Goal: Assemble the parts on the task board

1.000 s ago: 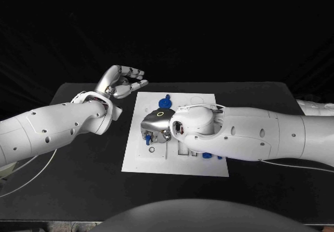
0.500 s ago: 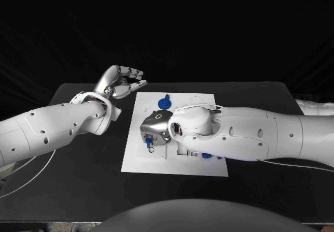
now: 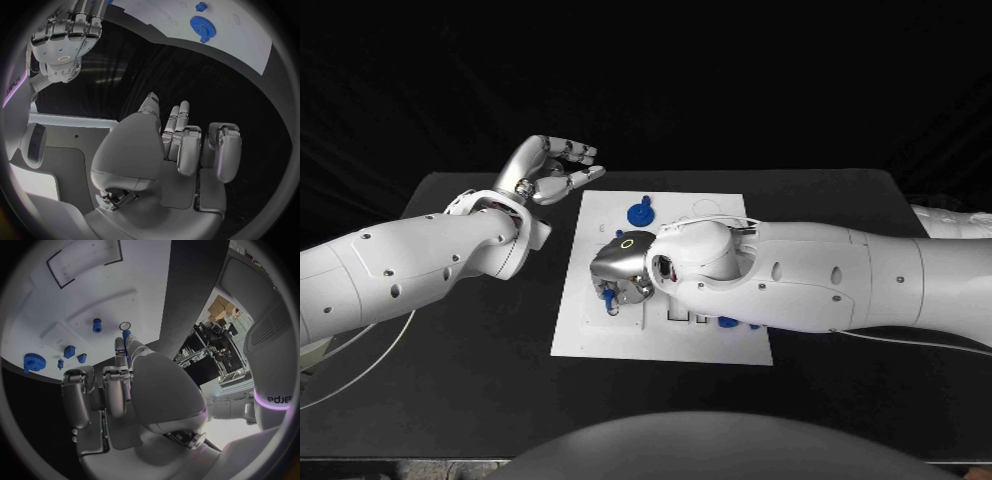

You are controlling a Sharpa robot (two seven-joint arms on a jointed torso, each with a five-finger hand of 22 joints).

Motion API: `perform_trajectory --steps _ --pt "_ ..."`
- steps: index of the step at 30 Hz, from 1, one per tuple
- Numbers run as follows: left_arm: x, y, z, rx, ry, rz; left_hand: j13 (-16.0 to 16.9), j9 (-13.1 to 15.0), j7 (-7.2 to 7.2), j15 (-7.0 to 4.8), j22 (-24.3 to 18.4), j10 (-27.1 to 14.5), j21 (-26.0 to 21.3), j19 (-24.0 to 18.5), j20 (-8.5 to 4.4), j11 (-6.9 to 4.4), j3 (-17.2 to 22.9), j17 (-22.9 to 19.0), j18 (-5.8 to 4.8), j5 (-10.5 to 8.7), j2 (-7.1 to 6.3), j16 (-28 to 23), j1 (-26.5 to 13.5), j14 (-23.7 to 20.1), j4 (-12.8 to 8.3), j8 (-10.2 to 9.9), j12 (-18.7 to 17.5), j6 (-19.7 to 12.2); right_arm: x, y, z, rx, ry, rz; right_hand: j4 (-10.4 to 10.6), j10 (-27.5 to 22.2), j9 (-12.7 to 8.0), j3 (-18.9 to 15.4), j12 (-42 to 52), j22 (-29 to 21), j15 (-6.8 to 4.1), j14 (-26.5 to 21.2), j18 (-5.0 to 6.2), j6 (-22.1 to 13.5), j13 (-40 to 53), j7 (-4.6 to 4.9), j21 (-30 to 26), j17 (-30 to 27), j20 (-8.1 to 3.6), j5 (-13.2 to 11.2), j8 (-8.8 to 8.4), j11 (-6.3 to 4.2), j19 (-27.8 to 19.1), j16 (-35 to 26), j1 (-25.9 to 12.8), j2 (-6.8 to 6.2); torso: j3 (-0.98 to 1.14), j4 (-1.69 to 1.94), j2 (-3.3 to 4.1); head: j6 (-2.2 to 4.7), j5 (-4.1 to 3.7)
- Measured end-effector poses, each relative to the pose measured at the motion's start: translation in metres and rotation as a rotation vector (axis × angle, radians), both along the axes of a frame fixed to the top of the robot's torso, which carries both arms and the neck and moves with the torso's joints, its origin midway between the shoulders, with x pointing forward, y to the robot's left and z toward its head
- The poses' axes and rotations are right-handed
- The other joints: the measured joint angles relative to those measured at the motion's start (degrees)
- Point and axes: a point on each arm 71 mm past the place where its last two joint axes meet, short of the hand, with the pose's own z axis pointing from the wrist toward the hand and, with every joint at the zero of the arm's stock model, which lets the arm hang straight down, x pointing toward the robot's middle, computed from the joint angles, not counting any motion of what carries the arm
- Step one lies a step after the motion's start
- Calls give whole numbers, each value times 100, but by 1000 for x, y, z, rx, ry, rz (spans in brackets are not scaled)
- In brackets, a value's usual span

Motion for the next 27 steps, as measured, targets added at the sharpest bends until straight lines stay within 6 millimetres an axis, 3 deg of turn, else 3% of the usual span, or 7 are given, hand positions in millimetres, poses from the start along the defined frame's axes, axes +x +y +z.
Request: perform_trajectory --steps 15,27 --pt "0 0 0 1 0 0 0 -8 0 0 -1 0 0 0 0 0 -16 -1 0 29 0 0 0 0 16 0 0 0 -5 2 -11 -2 25 1 0 -24 -1 0 0 -1 0 0 0 -19 0 15 0 -1 0 -5 -27 -6 0 0 -8 6 3 0 3 0 -30" --pt "-1 1 0 1 0 0 0 -8 0 0 -1 0 0 0 0 0 -16 -2 1 29 24 0 23 0 15 0 0 0 -7 6 -12 14 -3 0 -17 -57 0 17 0 -2 0 0 0 -19 0 -3 0 -2 0 -18 -33 -3 0 0 -53 -23 -1 4 7 0 -105"
